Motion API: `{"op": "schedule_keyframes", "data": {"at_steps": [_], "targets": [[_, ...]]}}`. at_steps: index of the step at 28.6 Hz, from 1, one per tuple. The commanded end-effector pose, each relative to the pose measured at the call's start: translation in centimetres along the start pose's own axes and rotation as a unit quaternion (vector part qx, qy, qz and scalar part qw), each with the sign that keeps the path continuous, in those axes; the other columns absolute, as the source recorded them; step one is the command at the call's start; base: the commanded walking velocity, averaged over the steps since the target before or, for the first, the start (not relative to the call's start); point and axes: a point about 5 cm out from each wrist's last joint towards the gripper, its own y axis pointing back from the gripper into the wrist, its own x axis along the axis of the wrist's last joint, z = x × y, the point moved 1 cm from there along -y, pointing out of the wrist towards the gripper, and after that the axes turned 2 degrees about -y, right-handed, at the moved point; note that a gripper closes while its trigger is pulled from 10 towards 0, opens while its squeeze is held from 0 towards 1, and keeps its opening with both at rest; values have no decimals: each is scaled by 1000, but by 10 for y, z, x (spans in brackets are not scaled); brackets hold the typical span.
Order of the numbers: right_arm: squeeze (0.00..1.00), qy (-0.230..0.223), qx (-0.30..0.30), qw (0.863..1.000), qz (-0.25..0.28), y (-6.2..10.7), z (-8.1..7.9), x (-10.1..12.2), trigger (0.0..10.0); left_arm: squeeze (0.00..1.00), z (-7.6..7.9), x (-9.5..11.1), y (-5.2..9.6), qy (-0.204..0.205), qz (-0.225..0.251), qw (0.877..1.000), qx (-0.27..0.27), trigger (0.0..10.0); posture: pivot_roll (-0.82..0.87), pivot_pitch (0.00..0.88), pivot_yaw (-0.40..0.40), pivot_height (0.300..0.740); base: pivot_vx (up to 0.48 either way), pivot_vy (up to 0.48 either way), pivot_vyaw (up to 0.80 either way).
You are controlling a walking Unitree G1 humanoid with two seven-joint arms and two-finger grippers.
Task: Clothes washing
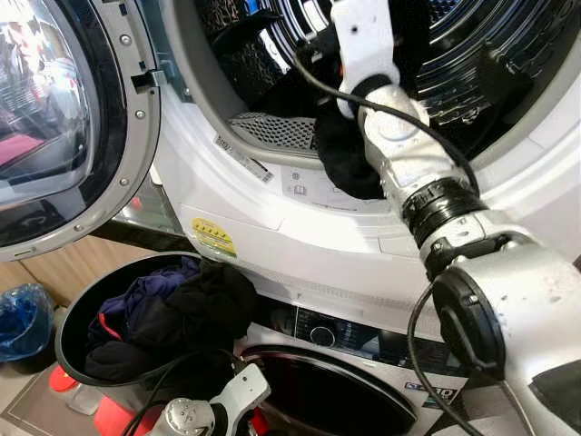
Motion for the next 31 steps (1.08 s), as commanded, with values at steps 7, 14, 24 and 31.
{"op": "schedule_keyframes", "data": {"at_steps": [7,14,24,31], "targets": [[0,-28,-10,997,72,1,21,24,10000,0,-3,-1,2,4,-4,1000,7,10000,-11,0,112,740,0,0,0],[0,-83,7,992,97,13,43,16,10000,0,-2,-2,1,9,-2,1000,7,10000,-24,0,116,740,0,0,0],[0,-208,121,929,281,79,64,33,10000,0,-1,-2,1,13,0,1000,7,10000,-43,0,115,740,0,0,0],[0,-222,297,887,274,162,32,3,10000,0,1,-3,1,14,1,1000,1,10000,-49,0,114,740,0,0,0]]}}
